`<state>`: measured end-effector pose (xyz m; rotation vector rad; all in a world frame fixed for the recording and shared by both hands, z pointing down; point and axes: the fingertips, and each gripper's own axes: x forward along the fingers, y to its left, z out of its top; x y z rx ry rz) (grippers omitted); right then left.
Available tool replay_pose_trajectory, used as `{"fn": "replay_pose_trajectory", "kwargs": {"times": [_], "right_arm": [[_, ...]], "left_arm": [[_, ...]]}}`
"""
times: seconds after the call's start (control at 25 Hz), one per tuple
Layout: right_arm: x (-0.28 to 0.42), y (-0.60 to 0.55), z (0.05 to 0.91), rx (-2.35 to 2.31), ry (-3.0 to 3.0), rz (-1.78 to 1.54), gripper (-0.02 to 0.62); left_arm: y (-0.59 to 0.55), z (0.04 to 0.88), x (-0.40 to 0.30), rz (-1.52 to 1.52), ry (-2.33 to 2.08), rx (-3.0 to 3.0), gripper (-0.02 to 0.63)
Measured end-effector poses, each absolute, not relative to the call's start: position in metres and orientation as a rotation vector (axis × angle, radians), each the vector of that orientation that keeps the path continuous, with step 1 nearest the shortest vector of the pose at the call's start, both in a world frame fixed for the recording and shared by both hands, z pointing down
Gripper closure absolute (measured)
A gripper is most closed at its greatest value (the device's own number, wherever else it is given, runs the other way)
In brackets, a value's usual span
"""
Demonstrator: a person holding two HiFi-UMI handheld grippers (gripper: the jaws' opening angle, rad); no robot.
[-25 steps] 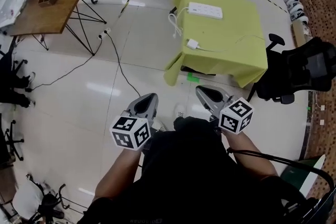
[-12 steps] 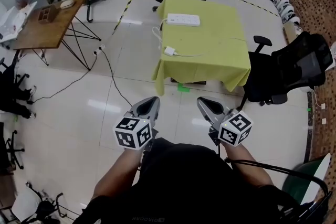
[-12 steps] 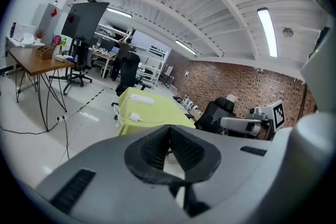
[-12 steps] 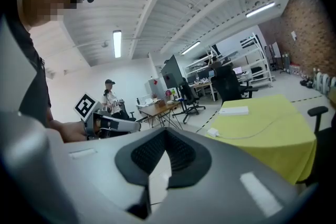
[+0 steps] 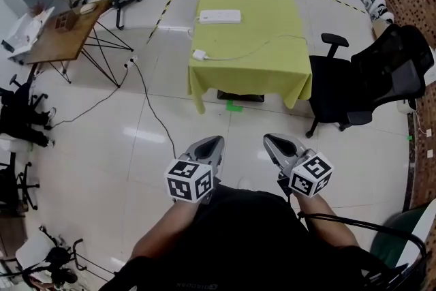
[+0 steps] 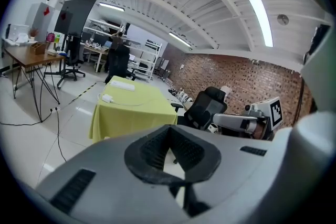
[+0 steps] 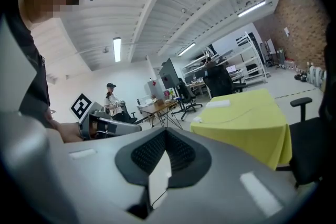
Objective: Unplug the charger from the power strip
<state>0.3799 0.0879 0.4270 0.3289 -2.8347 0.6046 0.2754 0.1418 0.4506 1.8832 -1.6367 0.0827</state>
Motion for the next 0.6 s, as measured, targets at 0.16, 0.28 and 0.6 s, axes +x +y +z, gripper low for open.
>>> {"fn": "replay_pose_trajectory", "kwargs": {"times": [0.16, 0.28, 0.6], "right_arm": [[0.404, 0.087, 0.431, 0.348, -2.842, 0.615, 0.594], [0.409, 0.089, 0.427, 0.389, -2.86, 0.629, 0.594], [0.37, 0.113, 0.411, 0.42, -2.893, 0.603, 0.594]], "left_arm": [[0.155, 0.455, 0.293, 0.119, -1.634, 1.868, 0.6], [0.16, 0.454, 0.291, 0.146, -1.627, 1.873, 0.6], [0.176, 0.43, 0.248, 0.175, -1.64, 1.925, 0.6]]}}
